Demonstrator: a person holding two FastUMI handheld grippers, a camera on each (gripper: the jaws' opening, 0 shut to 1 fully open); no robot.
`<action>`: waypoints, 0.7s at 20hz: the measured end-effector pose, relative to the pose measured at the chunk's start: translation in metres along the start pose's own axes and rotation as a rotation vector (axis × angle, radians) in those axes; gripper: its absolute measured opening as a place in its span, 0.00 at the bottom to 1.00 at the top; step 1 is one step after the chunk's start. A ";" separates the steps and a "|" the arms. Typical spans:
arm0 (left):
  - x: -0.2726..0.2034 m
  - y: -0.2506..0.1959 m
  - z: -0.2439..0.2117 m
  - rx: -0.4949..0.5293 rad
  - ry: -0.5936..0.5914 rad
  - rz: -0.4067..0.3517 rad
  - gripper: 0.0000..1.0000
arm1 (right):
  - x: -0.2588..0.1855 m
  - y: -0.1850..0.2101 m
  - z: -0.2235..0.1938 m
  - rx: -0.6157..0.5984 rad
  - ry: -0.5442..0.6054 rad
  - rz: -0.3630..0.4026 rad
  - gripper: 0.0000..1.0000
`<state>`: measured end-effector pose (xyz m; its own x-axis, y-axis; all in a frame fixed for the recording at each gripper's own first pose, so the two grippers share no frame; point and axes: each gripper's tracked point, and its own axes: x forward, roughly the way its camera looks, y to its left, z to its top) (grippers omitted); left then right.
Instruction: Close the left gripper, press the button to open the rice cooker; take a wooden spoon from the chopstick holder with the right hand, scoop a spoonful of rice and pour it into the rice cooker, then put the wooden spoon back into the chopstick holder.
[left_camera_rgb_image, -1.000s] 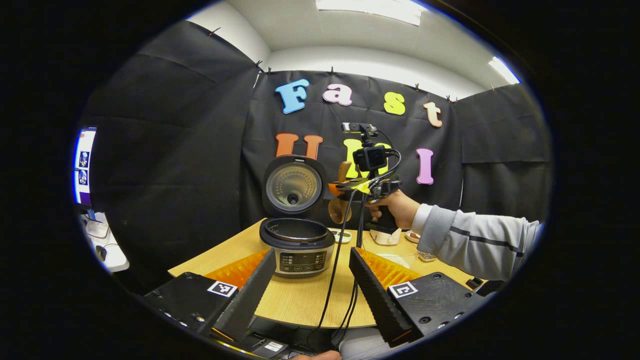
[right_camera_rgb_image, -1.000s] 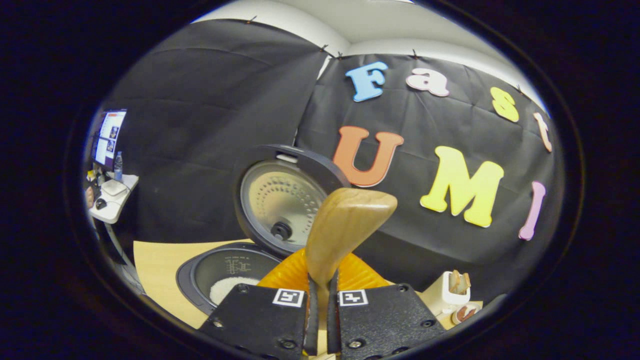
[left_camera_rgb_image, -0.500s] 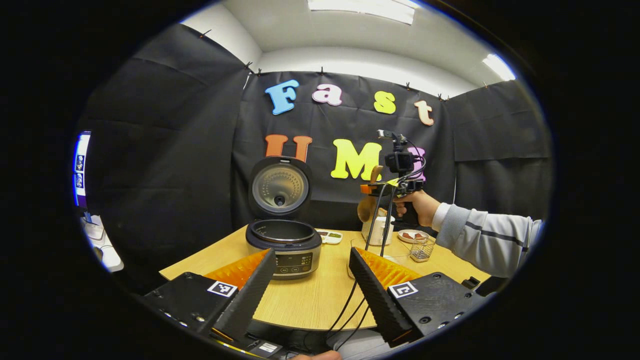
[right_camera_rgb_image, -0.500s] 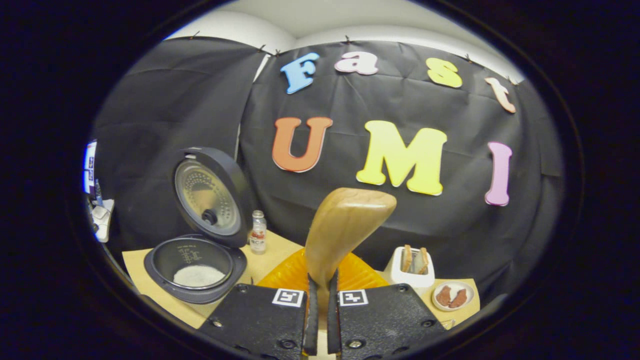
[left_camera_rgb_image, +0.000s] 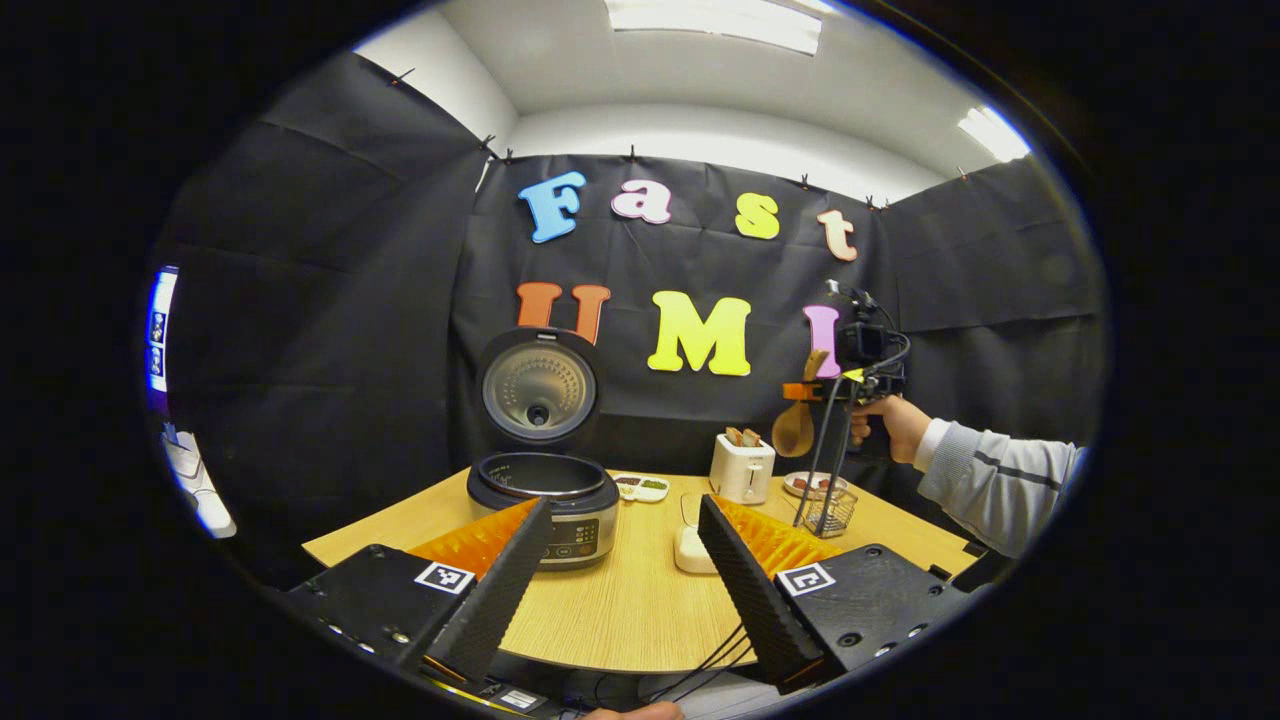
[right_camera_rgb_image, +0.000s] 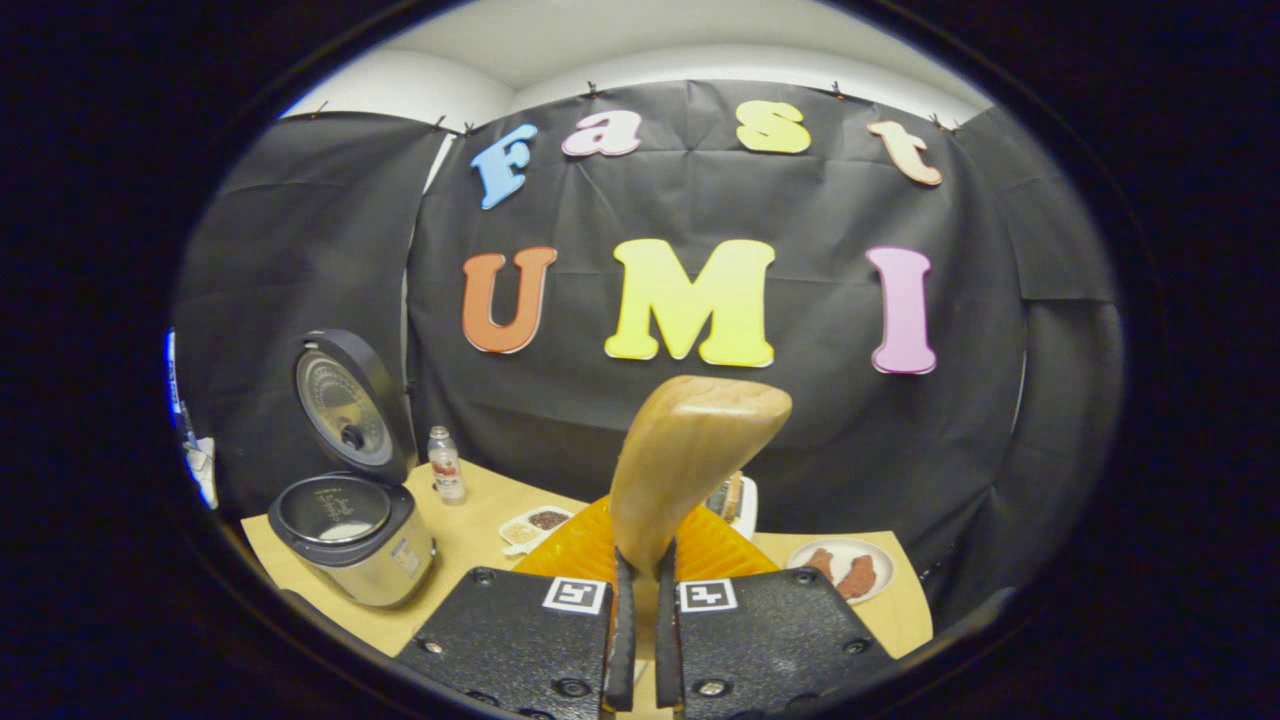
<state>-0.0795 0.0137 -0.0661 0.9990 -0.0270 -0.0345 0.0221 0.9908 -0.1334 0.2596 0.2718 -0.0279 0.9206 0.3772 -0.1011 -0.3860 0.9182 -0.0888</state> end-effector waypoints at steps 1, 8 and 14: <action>0.002 -0.004 0.000 -0.010 0.001 -0.006 0.94 | -0.006 -0.015 -0.002 0.008 -0.001 -0.017 0.13; 0.014 -0.032 0.005 0.015 -0.009 -0.039 0.94 | -0.016 -0.102 -0.031 0.017 0.006 -0.137 0.15; 0.034 -0.054 0.000 0.056 0.003 -0.056 0.95 | -0.006 -0.138 -0.083 0.145 0.052 -0.165 0.15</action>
<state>-0.0465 -0.0411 -0.0602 0.9961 -0.0826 -0.0315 0.0799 0.9936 -0.0799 0.3024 0.1332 -0.0971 0.9648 0.2172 -0.1481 -0.2145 0.9761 0.0343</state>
